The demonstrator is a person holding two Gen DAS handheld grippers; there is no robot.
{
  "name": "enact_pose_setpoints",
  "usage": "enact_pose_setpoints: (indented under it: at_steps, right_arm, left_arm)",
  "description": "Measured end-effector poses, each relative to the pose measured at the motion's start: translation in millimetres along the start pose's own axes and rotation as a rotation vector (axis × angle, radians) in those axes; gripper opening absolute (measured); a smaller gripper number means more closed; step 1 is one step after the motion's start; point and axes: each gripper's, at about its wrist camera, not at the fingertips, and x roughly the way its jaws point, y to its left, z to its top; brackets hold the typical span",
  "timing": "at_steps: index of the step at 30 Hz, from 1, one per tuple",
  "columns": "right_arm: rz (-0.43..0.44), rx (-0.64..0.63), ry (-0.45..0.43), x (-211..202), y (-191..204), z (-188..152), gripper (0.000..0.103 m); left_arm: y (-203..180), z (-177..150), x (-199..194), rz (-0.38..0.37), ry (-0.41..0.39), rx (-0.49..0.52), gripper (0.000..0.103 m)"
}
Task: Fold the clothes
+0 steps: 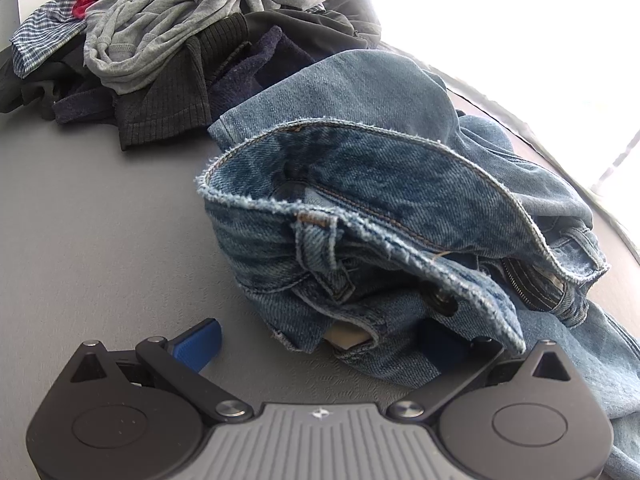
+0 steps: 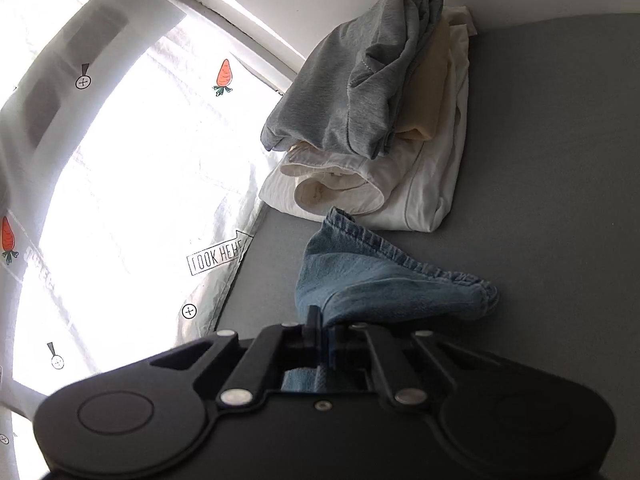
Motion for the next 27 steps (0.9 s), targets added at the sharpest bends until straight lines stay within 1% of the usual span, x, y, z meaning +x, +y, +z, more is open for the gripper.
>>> enact_pose_setpoints:
  at_steps: [1,3,4,5,6,8,9,11,12,13,14,15,16,17,18,20,21,22,23,25,27]
  right_arm:
    - [0.009,-0.012,-0.036,-12.1,3.4,5.0,0.003]
    - [0.014,-0.049,-0.074,-29.2,7.2,7.3,0.003]
    - [-0.002,-0.092,-0.083,-33.6,8.7,4.9,0.003]
    - [-0.034,-0.135,-0.085,-33.7,9.0,1.6,0.003]
    - [-0.094,-0.192,-0.077,-30.5,7.6,-3.8,0.003]
    - [-0.236,-0.281,-0.035,-18.3,-3.4,-16.3,0.003]
    - [-0.292,-0.317,-0.016,-13.0,-10.0,-21.2,0.003]
    - [-0.357,-0.379,0.014,-13.1,-30.2,-34.1,0.004]
    - [-0.367,-0.391,0.019,-13.1,-34.5,-37.3,0.004]
    - [-0.371,-0.396,0.025,-13.0,-40.7,-40.6,0.004]
    - [-0.374,-0.399,0.03,-13.4,-46.6,-43.6,0.004]
    - [-0.373,-0.393,0.029,-15.4,-50.6,-45.0,0.004]
    - [-0.373,-0.389,0.028,-15.1,-51.3,-44.7,0.004]
    - [-0.372,-0.386,0.023,-12.7,-51.1,-45.1,0.004]
    - [-0.368,-0.383,0.016,-15.7,-50.0,-46.1,0.004]
    - [-0.347,-0.367,-0.017,-21.7,-44.8,-46.5,0.004]
    - [-0.332,-0.355,-0.039,-24.6,-41.0,-46.2,0.003]
    - [-0.317,-0.345,-0.062,-27.9,-37.2,-45.5,0.003]
    - [-0.306,-0.342,-0.081,-32.4,-33.0,-43.0,0.003]
    - [-0.283,-0.337,-0.12,-41.3,-24.6,-37.9,0.003]
    - [-0.262,-0.327,-0.159,-50.7,-17.1,-30.6,0.003]
  left_arm:
    - [0.6,0.8,0.2,-0.003,0.004,0.0,0.103]
    - [1.7,2.2,0.6,-0.008,0.01,-0.003,0.103]
    - [2.0,3.0,0.8,-0.009,0.013,-0.006,0.103]
    - [2.0,3.5,1.1,-0.009,0.015,-0.008,0.103]
    - [2.1,3.9,1.2,-0.009,0.014,-0.01,0.103]
    - [2.8,4.7,0.5,-0.008,0.013,-0.018,0.103]
    - [3.2,5.3,-0.8,-0.003,0.008,-0.02,0.103]
    - [3.5,6.2,-7.2,0.014,-0.028,-0.011,0.103]
    - [4.7,7.8,-10.1,0.011,-0.048,-0.007,0.102]
    - [5.9,9.5,-13.0,0.007,-0.068,-0.003,0.098]
    - [8.2,12.4,-14.8,-0.016,-0.082,-0.007,0.09]
    - [10.0,14.8,-15.5,-0.037,-0.089,-0.014,0.085]
    - [11.5,19.1,-15.7,-0.049,-0.098,-0.03,0.073]
    - [13.0,23.6,-15.9,-0.061,-0.108,-0.047,0.058]
    - [13.7,26.9,-15.9,-0.044,-0.116,-0.06,0.05]
    - [14.4,35.3,-16.3,-0.066,-0.13,-0.091,0.04]
    - [14.7,39.6,-16.5,-0.079,-0.136,-0.106,0.037]
    - [11.6,41.7,-17.7,-0.079,-0.142,-0.094,0.033]
    - [7.8,42.6,-19.2,-0.073,-0.151,-0.071,0.032]
    - [-3.9,44.4,-25.2,-0.05,-0.174,0.018,0.029]
    - [-10.5,45.7,-33.3,-0.044,-0.197,0.056,0.028]
